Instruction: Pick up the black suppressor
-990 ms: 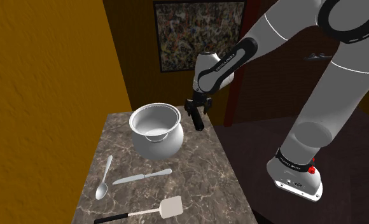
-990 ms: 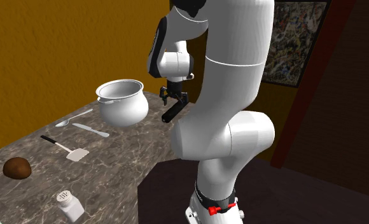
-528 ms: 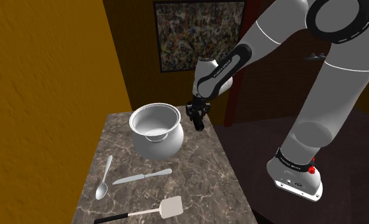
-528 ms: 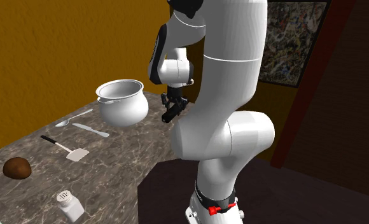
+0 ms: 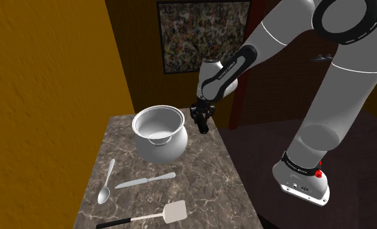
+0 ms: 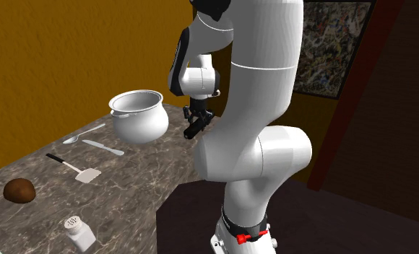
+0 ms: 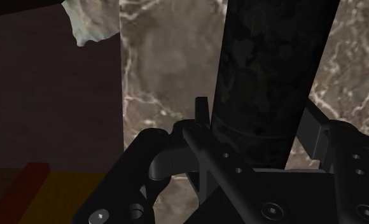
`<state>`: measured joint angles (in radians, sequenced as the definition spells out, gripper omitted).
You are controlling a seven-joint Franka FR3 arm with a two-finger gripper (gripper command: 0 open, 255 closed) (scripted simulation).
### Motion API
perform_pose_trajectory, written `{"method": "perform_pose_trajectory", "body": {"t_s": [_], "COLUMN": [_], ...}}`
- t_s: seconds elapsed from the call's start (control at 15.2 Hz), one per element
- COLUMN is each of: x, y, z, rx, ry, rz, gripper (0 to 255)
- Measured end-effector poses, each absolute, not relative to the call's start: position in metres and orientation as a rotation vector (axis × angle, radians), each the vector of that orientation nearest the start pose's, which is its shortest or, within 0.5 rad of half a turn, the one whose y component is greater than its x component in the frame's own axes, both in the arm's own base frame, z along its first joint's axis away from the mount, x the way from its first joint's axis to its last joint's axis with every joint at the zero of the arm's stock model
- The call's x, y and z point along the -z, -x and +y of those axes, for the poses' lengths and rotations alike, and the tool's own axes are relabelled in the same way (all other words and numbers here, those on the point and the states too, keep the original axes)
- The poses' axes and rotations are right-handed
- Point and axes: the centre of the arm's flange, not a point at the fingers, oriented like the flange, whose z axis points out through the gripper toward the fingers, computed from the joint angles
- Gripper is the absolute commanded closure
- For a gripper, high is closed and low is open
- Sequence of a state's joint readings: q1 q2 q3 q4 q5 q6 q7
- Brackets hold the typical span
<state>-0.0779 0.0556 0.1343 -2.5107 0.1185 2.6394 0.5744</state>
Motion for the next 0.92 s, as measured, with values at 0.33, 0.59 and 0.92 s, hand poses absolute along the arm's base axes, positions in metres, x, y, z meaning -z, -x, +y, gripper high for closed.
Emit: {"method": "perform_pose_trajectory", "body": {"t_s": [0.33,0.59,0.92], "x": [-0.282,-0.303,-0.330], "y": [-0.473,-0.473,-0.472], "z": [0.024,0.025,0.024], "rx": [0.072,0.072,0.072], "ry": [2.908,2.909,2.909], "rz": [0.931,0.931,0.931], "gripper": [255,255,255]}}
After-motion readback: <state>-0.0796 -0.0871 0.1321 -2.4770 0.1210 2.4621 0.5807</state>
